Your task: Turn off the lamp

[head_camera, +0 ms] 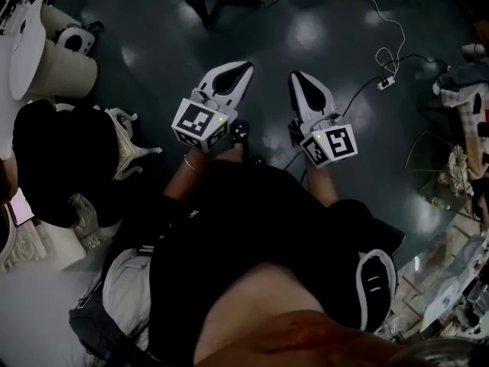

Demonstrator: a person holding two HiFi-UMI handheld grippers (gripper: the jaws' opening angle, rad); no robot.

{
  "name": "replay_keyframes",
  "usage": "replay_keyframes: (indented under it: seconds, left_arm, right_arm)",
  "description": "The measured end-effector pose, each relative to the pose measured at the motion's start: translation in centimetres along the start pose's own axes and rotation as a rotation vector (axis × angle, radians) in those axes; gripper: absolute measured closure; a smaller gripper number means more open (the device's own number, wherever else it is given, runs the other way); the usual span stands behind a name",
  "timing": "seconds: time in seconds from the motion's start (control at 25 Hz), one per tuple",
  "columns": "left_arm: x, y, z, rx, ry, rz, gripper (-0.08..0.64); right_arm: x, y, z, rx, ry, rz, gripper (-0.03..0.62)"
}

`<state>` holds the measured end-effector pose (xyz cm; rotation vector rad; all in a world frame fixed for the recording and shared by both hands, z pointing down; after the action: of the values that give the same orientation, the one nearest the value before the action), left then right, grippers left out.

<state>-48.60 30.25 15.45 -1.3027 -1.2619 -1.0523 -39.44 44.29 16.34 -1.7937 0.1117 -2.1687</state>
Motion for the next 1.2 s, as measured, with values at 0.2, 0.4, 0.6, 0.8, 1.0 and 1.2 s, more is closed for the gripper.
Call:
replay_keyframes:
  seconds: [0.2,0.4,0.6,0.8,1.0,1.2]
  left_arm:
    - [-0.4,1.9,-2.3,0.017,0.004,0.009,0.554]
    - [0.0,3.4,-4.9,0.03,0.001,0.01,0.554]
    - [-1.0,4.5,-7.1,0.046,-0.013,0.023,0.554]
    - [-1.2,5.1,-9.2,0.058,-0.018,0.036,0.554]
    - [-1.0,5.1,-11.5,0.068,-0.021,0.037,0.554]
    - [-1.0,5.3,-12.4,0.089,-0.037,0.046,0.554]
  right_arm:
    - [0.1,2.5,1.1,0.01,-0.011,0.004,0.592]
    - [0.4,5.1,2.1,0.024,-0.016,0.01,0.592]
    - [0.8,7.5,2.6,0.034,-0.016,0.001,0.592]
    - [1.2,9.6,2.7,0.036,-0.027,-0.009,0.592]
    - [1.9,11.5,2.1,0.044,-0.043,-0.013,0.592]
    - [2.5,12.5,2.1,0.05,-0.044,-0.015,0.592]
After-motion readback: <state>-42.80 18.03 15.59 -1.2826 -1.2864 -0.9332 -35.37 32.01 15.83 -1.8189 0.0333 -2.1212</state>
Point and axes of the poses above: the fingertips, and each gripper's own axes: y forward along the fingers, z to its right, x out of its underside, the point moved 6 cm from there along -y, backward along the fingers, and after that the axes turned 8 degrees about z, right-handed, at the moved point
